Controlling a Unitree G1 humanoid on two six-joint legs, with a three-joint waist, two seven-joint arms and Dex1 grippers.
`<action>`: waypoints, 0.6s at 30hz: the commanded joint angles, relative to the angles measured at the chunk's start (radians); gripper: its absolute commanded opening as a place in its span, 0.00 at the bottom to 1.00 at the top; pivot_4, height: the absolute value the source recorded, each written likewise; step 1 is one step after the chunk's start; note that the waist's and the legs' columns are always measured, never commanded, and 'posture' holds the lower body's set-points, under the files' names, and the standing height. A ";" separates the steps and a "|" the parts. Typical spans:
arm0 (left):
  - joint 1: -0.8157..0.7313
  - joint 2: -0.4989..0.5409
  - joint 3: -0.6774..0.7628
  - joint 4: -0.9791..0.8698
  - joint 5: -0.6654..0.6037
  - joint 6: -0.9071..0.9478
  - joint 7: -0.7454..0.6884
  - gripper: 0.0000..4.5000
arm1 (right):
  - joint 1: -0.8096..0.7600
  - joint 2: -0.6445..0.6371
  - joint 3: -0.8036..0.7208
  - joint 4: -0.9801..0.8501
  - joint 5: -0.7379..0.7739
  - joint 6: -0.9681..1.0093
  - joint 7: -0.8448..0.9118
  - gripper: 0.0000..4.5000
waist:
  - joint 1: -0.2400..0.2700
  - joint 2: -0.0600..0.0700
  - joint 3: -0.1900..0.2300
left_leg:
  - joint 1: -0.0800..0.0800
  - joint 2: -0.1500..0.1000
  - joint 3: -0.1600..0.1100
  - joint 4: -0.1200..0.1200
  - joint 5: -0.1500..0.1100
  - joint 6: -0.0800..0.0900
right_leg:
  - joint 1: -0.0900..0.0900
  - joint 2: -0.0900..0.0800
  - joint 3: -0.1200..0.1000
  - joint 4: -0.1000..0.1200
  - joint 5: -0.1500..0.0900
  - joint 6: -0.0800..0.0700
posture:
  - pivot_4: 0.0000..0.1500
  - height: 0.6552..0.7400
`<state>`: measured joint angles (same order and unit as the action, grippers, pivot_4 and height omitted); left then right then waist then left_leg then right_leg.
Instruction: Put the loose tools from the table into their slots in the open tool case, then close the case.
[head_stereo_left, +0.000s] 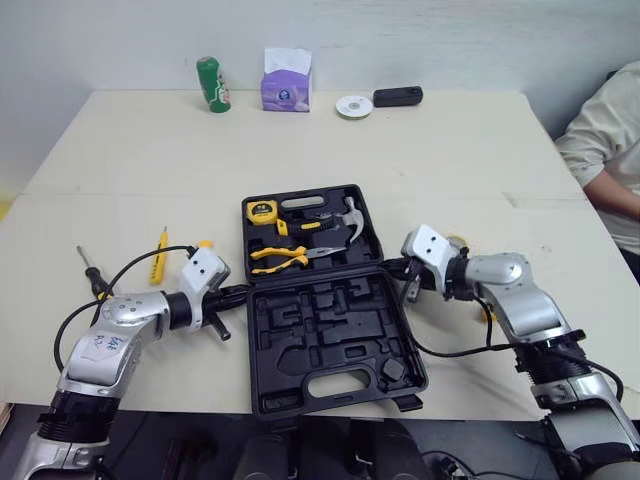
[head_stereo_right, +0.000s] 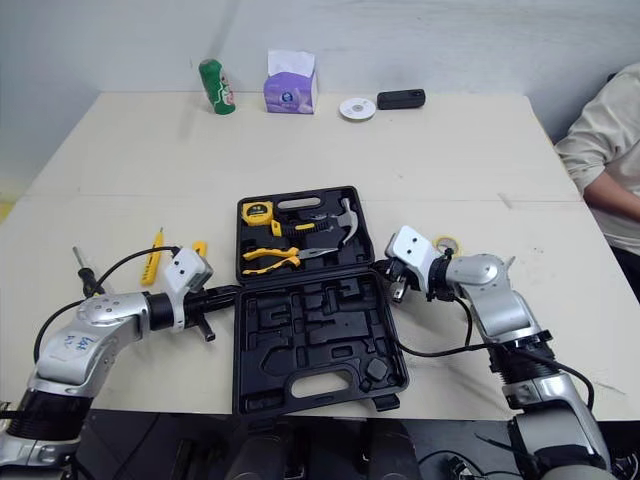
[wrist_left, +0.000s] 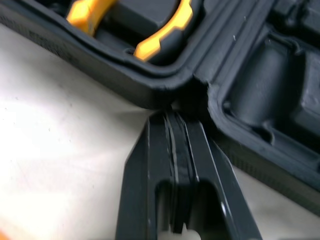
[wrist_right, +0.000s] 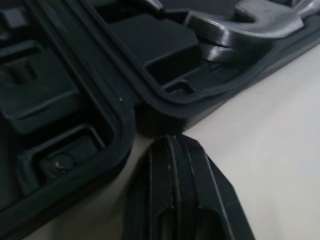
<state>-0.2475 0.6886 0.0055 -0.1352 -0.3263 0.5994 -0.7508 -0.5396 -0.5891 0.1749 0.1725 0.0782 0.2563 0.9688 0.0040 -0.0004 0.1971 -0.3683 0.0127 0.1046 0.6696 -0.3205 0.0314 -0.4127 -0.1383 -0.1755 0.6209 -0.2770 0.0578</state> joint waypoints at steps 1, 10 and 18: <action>-0.044 -0.017 -0.032 0.029 0.027 -0.023 -0.006 0.01 | 0.000 -0.004 -0.004 -0.058 0.011 -0.006 0.012 0.00 | 0.001 0.000 0.000 | 0.000 0.000 0.000 0.000 0.000 0.000 | 0.000 0.000 0.000 0.000 0.000 0.000 | 1.00 0.86; -0.157 -0.049 -0.079 0.139 0.081 -0.070 -0.046 0.01 | -0.008 -0.004 -0.026 -0.064 0.016 0.004 0.005 0.00 | 0.006 0.000 0.000 | 0.000 0.000 0.000 0.002 0.000 0.000 | 0.000 0.000 0.000 0.001 0.000 0.000 | 1.00 0.86; -0.256 -0.076 -0.100 0.279 0.142 -0.142 -0.081 0.01 | 0.015 0.025 -0.020 -0.108 0.011 0.011 -0.021 0.00 | 0.011 0.000 0.000 | -0.001 0.000 0.000 0.003 0.000 0.000 | 0.000 0.001 0.000 0.002 0.000 0.000 | 1.00 0.86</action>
<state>-0.4799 0.6325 -0.0643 0.1333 -0.1960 0.4892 -0.8255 -0.5198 -0.5875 0.1470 0.1473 0.0678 0.2875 0.9427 0.0154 -0.0004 0.1971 -0.3692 0.0129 0.1044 0.6730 -0.3204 0.0317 -0.4127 -0.1373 -0.1757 0.6226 -0.2769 0.0578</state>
